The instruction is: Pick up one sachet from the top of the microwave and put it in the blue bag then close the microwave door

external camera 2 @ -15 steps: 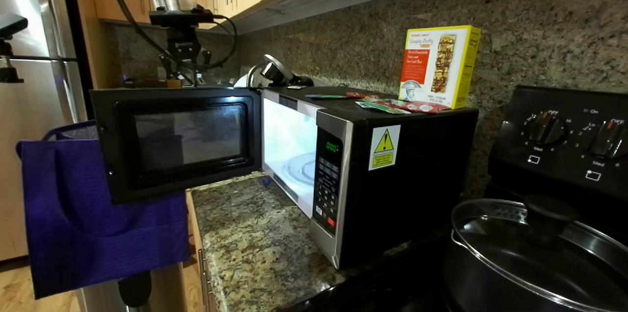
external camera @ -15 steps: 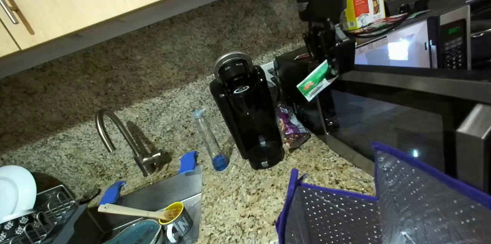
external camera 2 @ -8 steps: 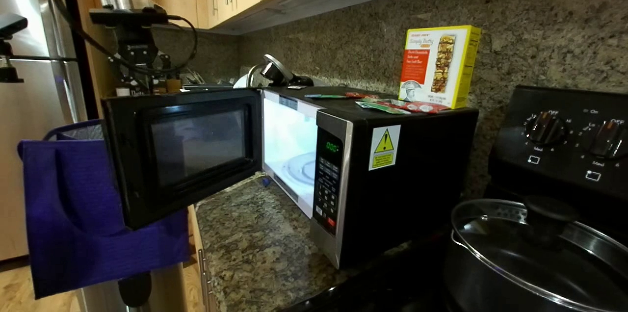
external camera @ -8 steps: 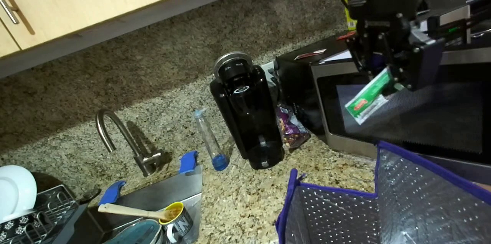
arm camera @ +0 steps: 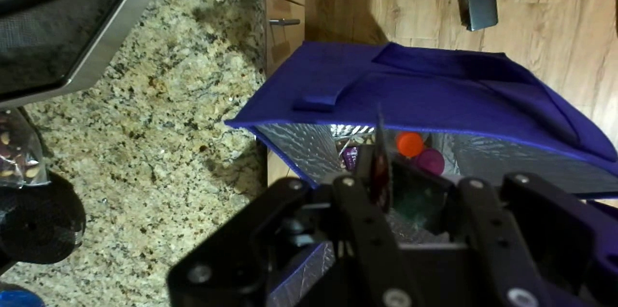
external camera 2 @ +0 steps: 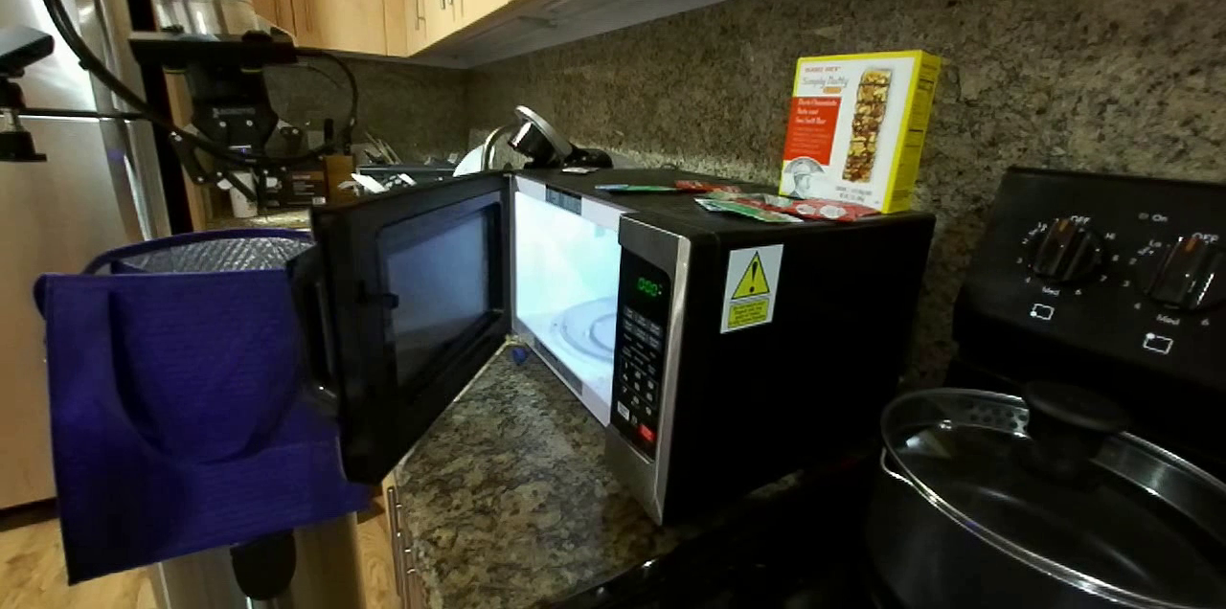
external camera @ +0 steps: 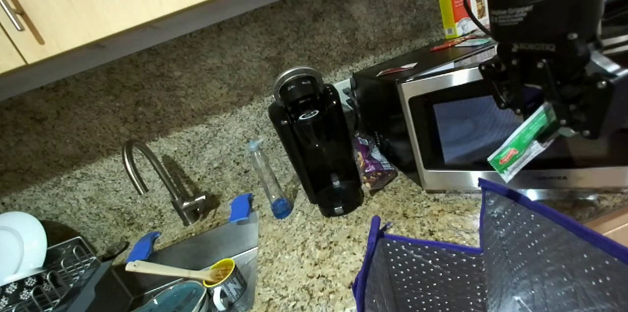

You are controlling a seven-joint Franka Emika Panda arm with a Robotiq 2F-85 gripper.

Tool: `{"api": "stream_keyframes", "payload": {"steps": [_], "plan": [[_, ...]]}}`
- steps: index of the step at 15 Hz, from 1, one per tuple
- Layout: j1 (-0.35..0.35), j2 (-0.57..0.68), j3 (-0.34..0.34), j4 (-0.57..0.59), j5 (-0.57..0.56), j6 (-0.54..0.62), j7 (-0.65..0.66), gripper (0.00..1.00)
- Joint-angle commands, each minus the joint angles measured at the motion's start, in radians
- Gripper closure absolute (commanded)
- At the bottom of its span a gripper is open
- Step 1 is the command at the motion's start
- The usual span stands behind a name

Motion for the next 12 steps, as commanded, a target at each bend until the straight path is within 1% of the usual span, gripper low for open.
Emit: {"api": "stream_keyframes", "payload": {"steps": [1, 6, 9, 12], "plan": [[-0.027, 0.012, 0.022, 0.006, -0.010, 0.009, 0.010, 0.93], [-0.020, 0.075, 0.039, 0.009, 0.012, 0.067, -0.046, 0.93], [-0.015, 0.116, 0.065, 0.013, 0.016, 0.120, -0.074, 0.93], [-0.010, 0.156, 0.097, 0.015, 0.028, 0.146, -0.102, 0.93]]}}
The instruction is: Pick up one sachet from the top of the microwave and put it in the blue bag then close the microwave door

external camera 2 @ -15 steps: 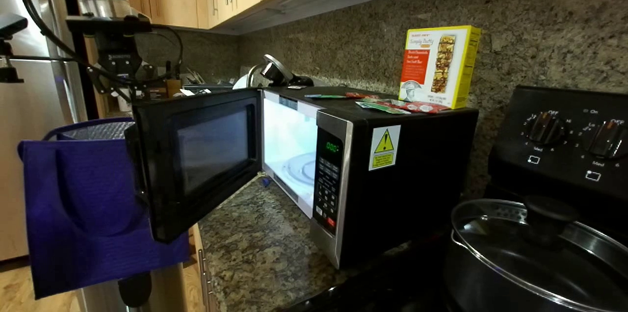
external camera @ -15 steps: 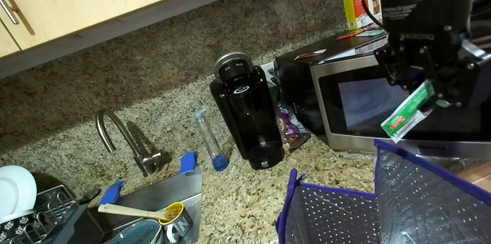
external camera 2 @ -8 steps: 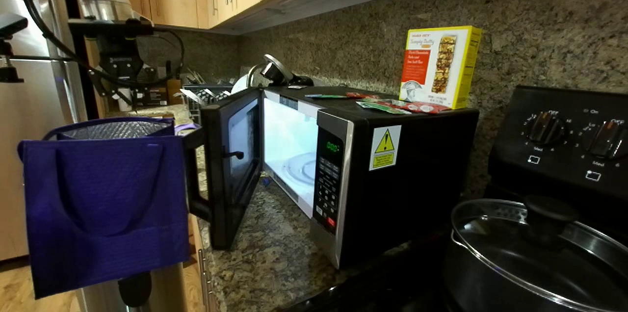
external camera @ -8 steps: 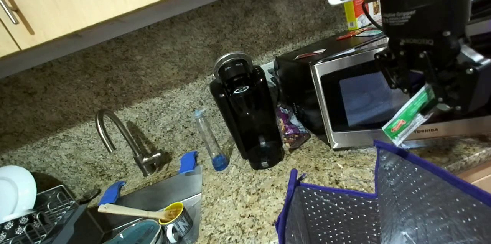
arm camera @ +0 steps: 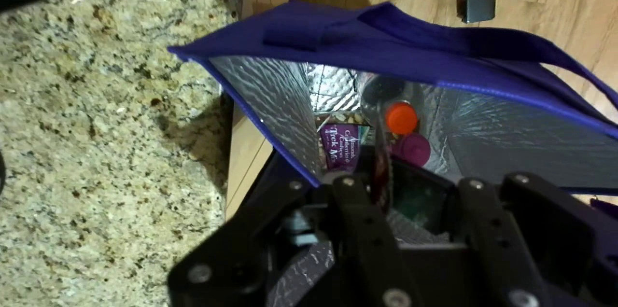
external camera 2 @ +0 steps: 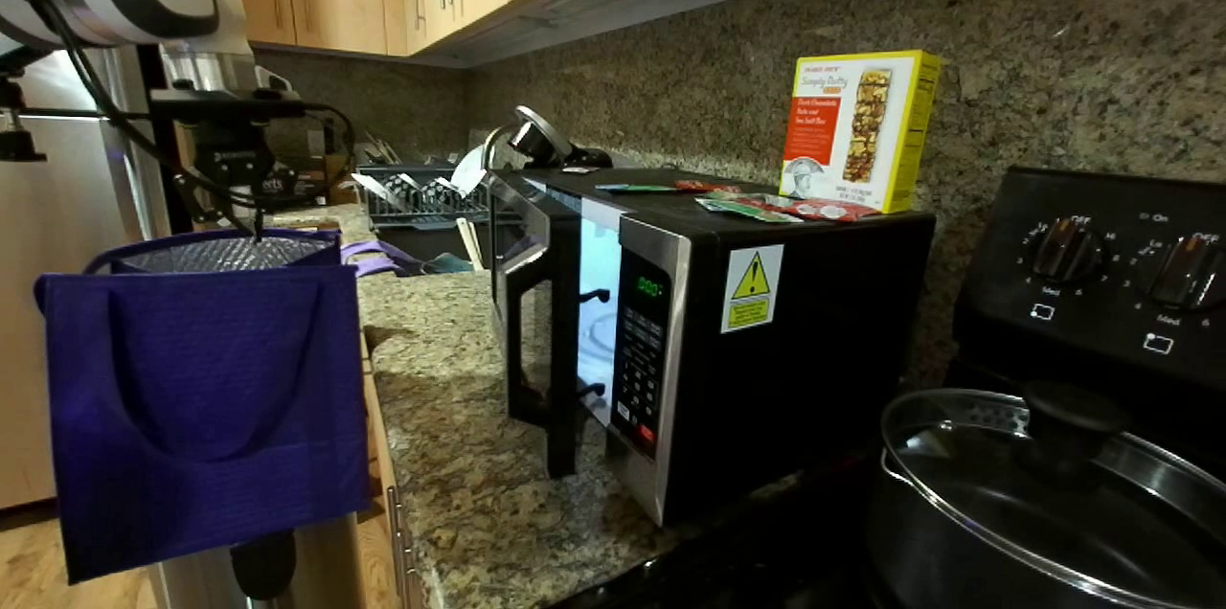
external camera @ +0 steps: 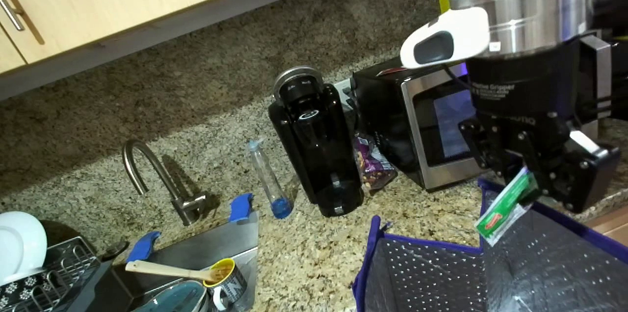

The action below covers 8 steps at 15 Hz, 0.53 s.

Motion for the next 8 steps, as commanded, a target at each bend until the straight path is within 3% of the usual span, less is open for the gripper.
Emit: {"api": "stream_keyframes", "payload": {"steps": [1, 5, 8], "plan": [[-0.006, 0.047, 0.042, 0.013, 0.028, 0.029, -0.057, 0.93], [-0.008, 0.107, 0.069, 0.013, 0.015, 0.055, -0.069, 0.93], [-0.014, 0.188, 0.069, 0.018, -0.013, 0.155, -0.071, 0.93]]}}
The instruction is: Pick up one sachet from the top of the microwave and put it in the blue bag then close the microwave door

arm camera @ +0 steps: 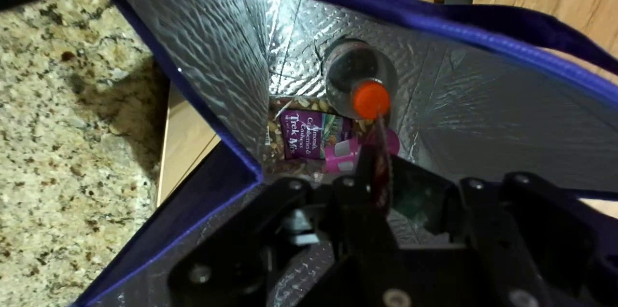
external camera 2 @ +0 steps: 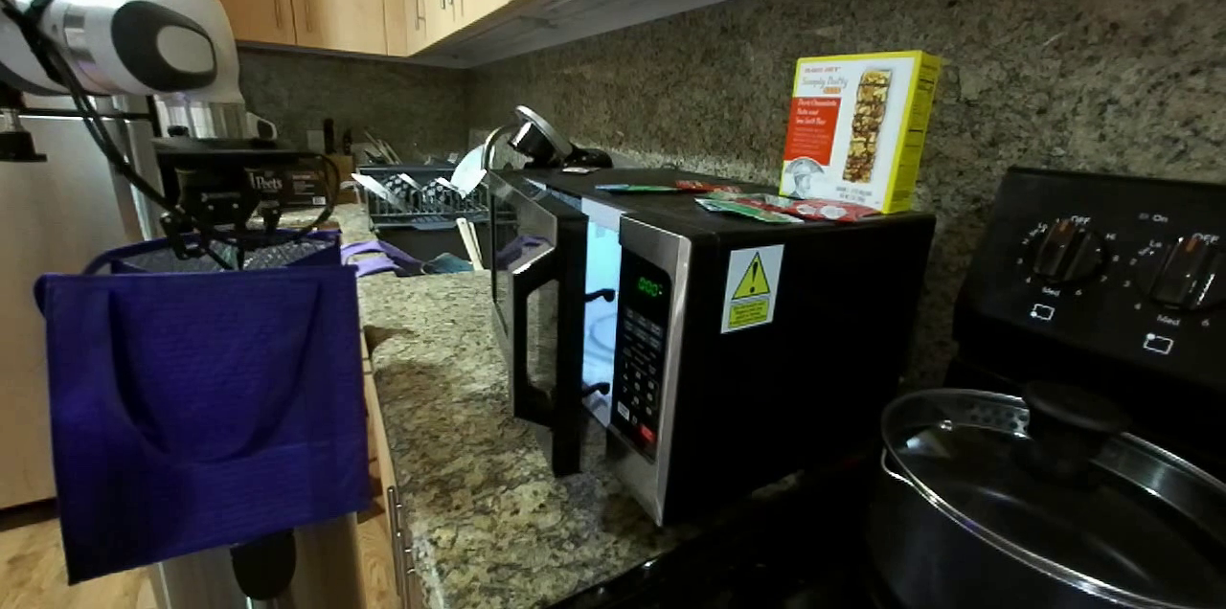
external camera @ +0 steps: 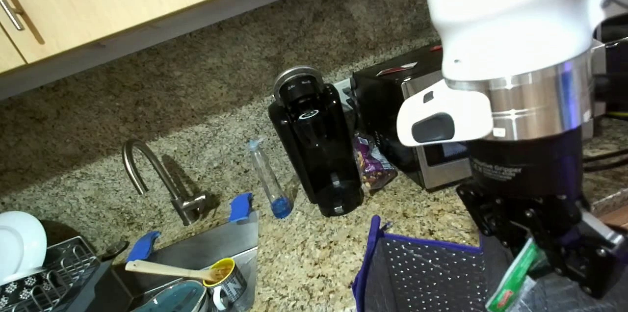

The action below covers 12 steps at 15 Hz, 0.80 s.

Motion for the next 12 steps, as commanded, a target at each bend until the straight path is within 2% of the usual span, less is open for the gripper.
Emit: {"api": "stream_keyframes", "payload": {"steps": [1, 2, 3, 4, 7, 12], "plan": [[-0.021, 0.103, 0.010, 0.023, -0.009, 0.116, -0.050, 0.93], [-0.023, 0.133, 0.007, 0.026, -0.021, 0.153, -0.045, 0.93], [-0.025, 0.155, 0.003, 0.028, -0.036, 0.181, -0.039, 0.68], [-0.025, 0.176, -0.001, 0.032, -0.047, 0.201, -0.028, 0.67], [-0.029, 0.208, -0.007, 0.047, -0.055, 0.215, -0.012, 0.48], [-0.012, 0.138, -0.020, 0.057, -0.095, 0.165, 0.050, 0.16]]}}
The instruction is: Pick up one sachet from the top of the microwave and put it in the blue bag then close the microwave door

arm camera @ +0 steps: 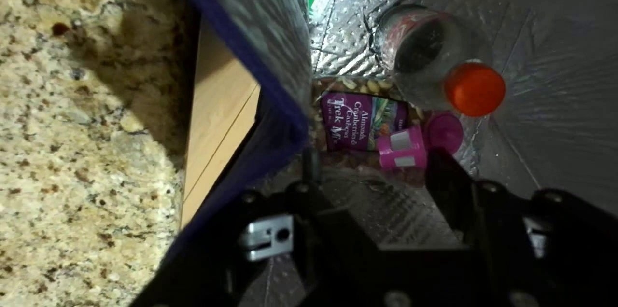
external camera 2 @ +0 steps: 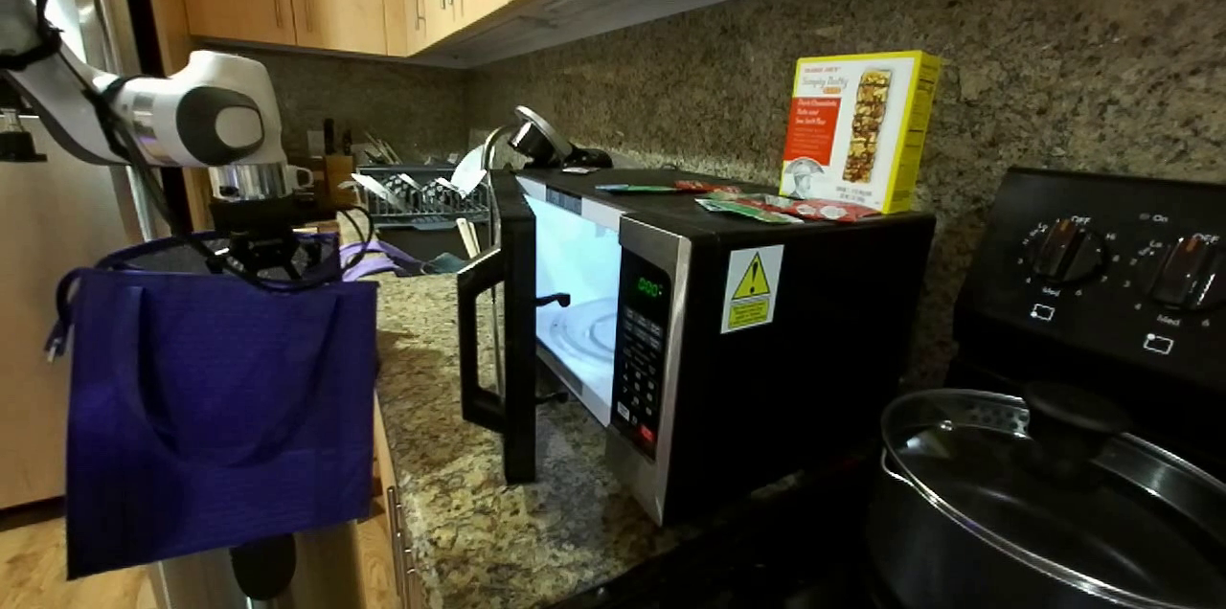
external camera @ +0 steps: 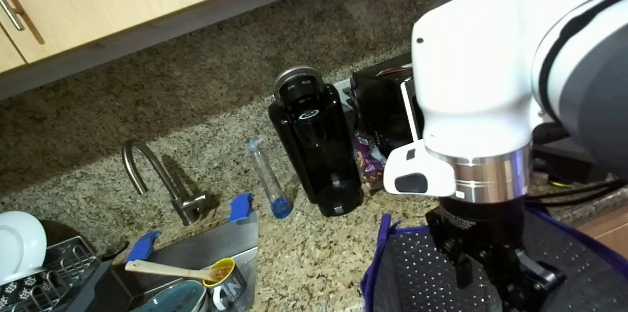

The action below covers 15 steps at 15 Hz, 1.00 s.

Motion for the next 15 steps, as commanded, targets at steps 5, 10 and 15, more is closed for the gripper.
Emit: {"api": "stream_keyframes", "payload": {"steps": [5, 10, 15], "plan": [[0.030, -0.185, 0.013, 0.052, -0.084, -0.277, 0.147, 0.00], [-0.008, -0.355, -0.005, 0.050, -0.048, -0.406, 0.250, 0.00], [-0.100, -0.478, -0.107, -0.068, 0.041, -0.372, 0.237, 0.00]]}}
